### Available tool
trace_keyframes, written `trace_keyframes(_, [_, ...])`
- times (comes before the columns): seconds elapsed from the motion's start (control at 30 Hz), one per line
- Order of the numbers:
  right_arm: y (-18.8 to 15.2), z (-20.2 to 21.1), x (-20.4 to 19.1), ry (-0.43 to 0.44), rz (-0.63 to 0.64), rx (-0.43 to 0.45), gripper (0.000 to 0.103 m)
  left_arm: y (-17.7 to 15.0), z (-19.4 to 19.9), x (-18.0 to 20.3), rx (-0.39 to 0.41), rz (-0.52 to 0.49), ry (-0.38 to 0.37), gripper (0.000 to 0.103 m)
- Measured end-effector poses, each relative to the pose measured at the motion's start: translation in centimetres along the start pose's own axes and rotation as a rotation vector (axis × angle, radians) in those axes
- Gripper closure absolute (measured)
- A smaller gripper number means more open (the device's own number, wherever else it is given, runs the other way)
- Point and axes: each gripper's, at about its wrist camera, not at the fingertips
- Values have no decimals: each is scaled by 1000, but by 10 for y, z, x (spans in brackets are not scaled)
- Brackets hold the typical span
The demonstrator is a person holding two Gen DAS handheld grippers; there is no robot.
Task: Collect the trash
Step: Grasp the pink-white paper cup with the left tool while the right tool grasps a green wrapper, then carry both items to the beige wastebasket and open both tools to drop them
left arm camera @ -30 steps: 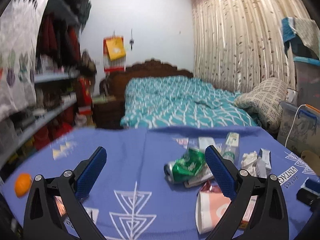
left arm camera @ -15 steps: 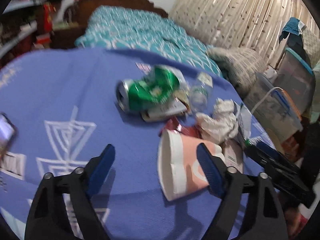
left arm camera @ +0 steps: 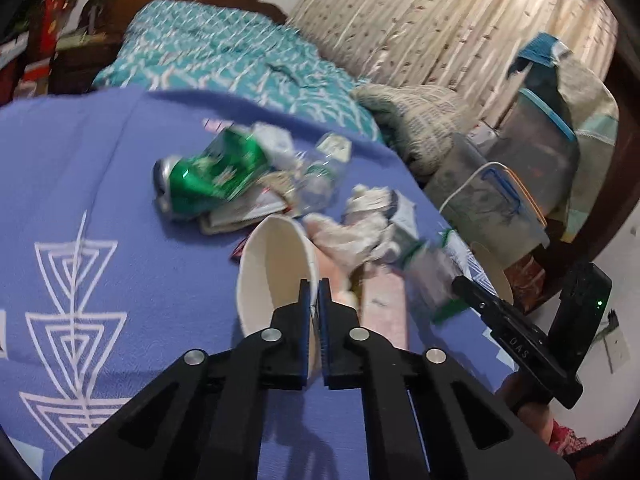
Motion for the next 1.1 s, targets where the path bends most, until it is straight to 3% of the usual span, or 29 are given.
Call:
trace_keyframes(0.23, [-10,28,46,-19,-116,58,88,13,10,57,36,-77,-61,100])
trace_keyframes(0.4, [-17,45,82,-51,-181,100,88,22,-11,111,2,-165,-108,100])
trace_keyframes(0.53, [-22,58,122,-100,-235,130,88,20,-60,169,-81,-261,-161,100])
trace_keyframes(0.8, [-29,85,253,-266,-380,157,88,-2,-189,306,-260,-435,-287,100])
trace_keyframes(1.0, [-45,82,343,-291,-512,97,86,-33,-283,398,-354,-524,-327,100])
trace_keyframes(1.03, [-49,81,352,-284,-530,93,84,-39,-295,406,-365,-536,-323,99])
trace_keyframes(1.07, [-53,79,361,-275,-552,87,71,-43,-303,411,-371,-539,-319,97])
trace_keyframes(1.1, [-58,79,365,-273,-571,88,37,-48,-310,416,-380,-542,-315,76])
Point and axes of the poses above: each gripper's, at about its wrist camera, not at the fingertips, and z roughly against the way its jaws point, x to its right, y to its top, and after that the axes turned 14 degrees about z, right-handed
